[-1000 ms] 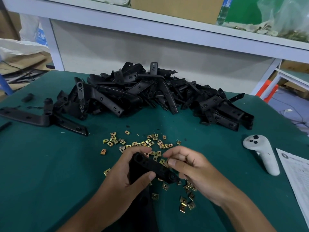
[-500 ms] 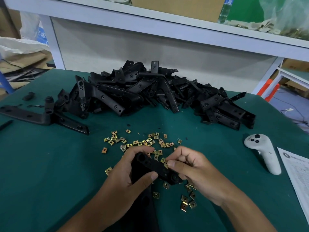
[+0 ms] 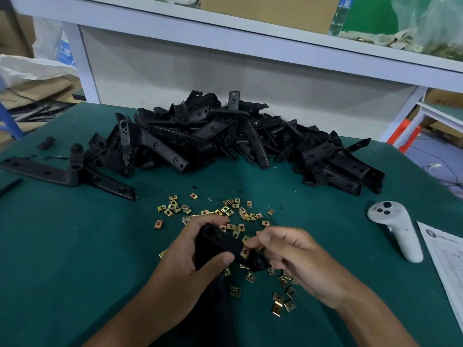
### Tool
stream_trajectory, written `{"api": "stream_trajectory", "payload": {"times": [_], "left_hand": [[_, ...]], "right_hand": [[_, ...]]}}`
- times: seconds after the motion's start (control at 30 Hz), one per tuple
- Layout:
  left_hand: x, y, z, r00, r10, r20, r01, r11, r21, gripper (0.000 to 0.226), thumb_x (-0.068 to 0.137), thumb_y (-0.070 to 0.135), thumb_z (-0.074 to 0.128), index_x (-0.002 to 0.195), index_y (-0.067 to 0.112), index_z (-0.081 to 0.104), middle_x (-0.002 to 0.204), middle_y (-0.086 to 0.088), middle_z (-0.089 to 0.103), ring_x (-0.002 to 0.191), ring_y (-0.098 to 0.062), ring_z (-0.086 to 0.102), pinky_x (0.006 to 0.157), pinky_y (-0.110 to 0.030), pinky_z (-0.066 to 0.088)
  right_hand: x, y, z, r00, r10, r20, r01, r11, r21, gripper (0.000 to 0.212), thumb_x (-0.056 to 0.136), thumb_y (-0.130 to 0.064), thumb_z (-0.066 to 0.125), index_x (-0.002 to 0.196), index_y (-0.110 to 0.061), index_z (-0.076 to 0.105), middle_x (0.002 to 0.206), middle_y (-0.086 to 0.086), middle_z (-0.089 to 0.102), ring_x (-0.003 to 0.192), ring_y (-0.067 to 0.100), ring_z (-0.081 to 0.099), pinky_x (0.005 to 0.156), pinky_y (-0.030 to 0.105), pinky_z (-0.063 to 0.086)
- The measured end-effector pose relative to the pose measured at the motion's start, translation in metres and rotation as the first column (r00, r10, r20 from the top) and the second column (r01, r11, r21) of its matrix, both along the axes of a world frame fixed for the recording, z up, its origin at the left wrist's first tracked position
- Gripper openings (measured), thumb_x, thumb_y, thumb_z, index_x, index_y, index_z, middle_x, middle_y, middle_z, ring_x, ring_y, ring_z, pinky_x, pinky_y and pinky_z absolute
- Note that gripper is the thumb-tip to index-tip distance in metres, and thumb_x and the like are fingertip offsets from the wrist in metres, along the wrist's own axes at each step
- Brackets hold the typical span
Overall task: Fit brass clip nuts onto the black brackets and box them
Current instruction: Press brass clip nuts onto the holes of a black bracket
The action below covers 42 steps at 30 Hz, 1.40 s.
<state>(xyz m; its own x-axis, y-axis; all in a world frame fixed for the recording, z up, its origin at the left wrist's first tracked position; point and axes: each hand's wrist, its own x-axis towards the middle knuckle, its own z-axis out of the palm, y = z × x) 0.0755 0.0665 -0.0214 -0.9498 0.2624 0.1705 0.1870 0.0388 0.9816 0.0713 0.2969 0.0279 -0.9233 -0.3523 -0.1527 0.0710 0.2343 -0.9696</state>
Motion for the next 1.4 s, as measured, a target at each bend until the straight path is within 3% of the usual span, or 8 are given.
{"api": "stream_trajectory", "payload": {"times": [0.07,0.17,0.3,0.47,0.73,1.07,1.2,1.4], "left_hand": [[-0.001,0.0,0.002,1.0,-0.006,0.011,0.006,1.0,0.018,0.046,0.079,0.052,0.074,0.121,0.051,0.057,0.102,0.01,0.068,0.09,-0.007,0.066,0.075,-0.015,0.053],[0.0,0.001,0.004,0.999,-0.019,0.037,0.017,0.999,0.039,0.041,0.084,0.041,0.077,0.119,0.051,0.058,0.101,0.011,0.069,0.091,-0.007,0.067,0.077,-0.017,0.054],[0.002,0.001,0.007,0.999,-0.028,0.043,0.026,0.999,0.035,0.04,0.088,0.03,0.074,0.118,0.052,0.059,0.105,0.009,0.07,0.095,-0.008,0.068,0.081,-0.017,0.053],[0.003,0.003,0.009,0.998,-0.03,0.057,0.026,0.998,0.063,0.039,0.087,0.031,0.076,0.116,0.051,0.06,0.104,0.006,0.07,0.094,-0.01,0.067,0.081,-0.018,0.053],[0.002,0.002,0.007,0.998,-0.033,0.049,0.032,0.999,0.026,0.041,0.087,0.033,0.075,0.118,0.054,0.058,0.109,0.01,0.07,0.101,-0.009,0.068,0.087,-0.02,0.054],[0.003,0.001,0.006,0.999,-0.021,0.04,0.021,1.0,0.007,0.042,0.084,0.037,0.075,0.118,0.055,0.057,0.108,0.014,0.069,0.099,-0.006,0.068,0.083,-0.019,0.053],[0.003,0.001,0.006,0.999,-0.031,0.037,0.031,1.0,0.004,0.04,0.088,0.035,0.075,0.119,0.054,0.057,0.107,0.016,0.069,0.098,-0.004,0.067,0.082,-0.015,0.052],[0.002,0.002,0.006,0.999,-0.026,0.026,0.026,1.0,-0.001,0.041,0.085,0.036,0.073,0.118,0.055,0.057,0.108,0.015,0.069,0.097,-0.004,0.068,0.081,-0.014,0.052]], "right_hand": [[-0.001,0.001,-0.001,0.999,0.038,0.019,-0.038,0.999,-0.026,0.024,0.092,-0.041,0.059,0.103,-0.03,0.077,0.071,-0.019,0.058,0.067,0.008,0.039,0.072,0.018,0.041],[-0.005,0.003,-0.006,0.994,-0.038,0.101,0.055,0.982,-0.179,0.042,0.073,0.007,0.045,0.101,-0.015,0.068,0.102,-0.005,0.073,0.075,0.005,0.052,0.07,0.021,0.047],[-0.01,0.008,-0.009,0.974,-0.09,0.208,0.16,0.924,-0.348,0.049,0.087,0.029,0.033,0.114,-0.001,0.061,0.115,0.011,0.073,0.103,0.016,0.07,0.086,0.026,0.056],[-0.012,0.008,-0.007,0.966,-0.081,0.245,0.187,0.874,-0.448,0.031,0.095,0.013,0.049,0.124,0.003,0.057,0.125,0.019,0.07,0.12,0.031,0.066,0.093,0.03,0.057],[-0.011,0.007,-0.004,0.963,-0.155,0.221,0.214,0.937,-0.277,0.046,0.083,-0.016,0.07,0.127,-0.008,0.059,0.109,0.013,0.076,0.09,0.018,0.074,0.073,0.023,0.059],[-0.014,0.008,-0.008,0.966,-0.24,0.099,0.254,0.953,-0.168,0.047,0.081,-0.015,0.074,0.126,-0.013,0.06,0.115,0.002,0.076,0.105,0.017,0.073,0.068,0.02,0.054],[-0.013,0.008,-0.01,0.956,-0.282,-0.083,0.285,0.958,0.024,0.031,0.088,-0.015,0.076,0.116,-0.021,0.066,0.1,-0.004,0.078,0.091,0.006,0.071,0.072,0.021,0.05],[-0.013,0.007,-0.017,0.92,-0.224,-0.322,0.305,0.925,0.228,0.012,0.088,-0.039,0.075,0.097,-0.042,0.069,0.078,-0.014,0.066,0.082,0.002,0.06,0.082,0.025,0.047]]}}
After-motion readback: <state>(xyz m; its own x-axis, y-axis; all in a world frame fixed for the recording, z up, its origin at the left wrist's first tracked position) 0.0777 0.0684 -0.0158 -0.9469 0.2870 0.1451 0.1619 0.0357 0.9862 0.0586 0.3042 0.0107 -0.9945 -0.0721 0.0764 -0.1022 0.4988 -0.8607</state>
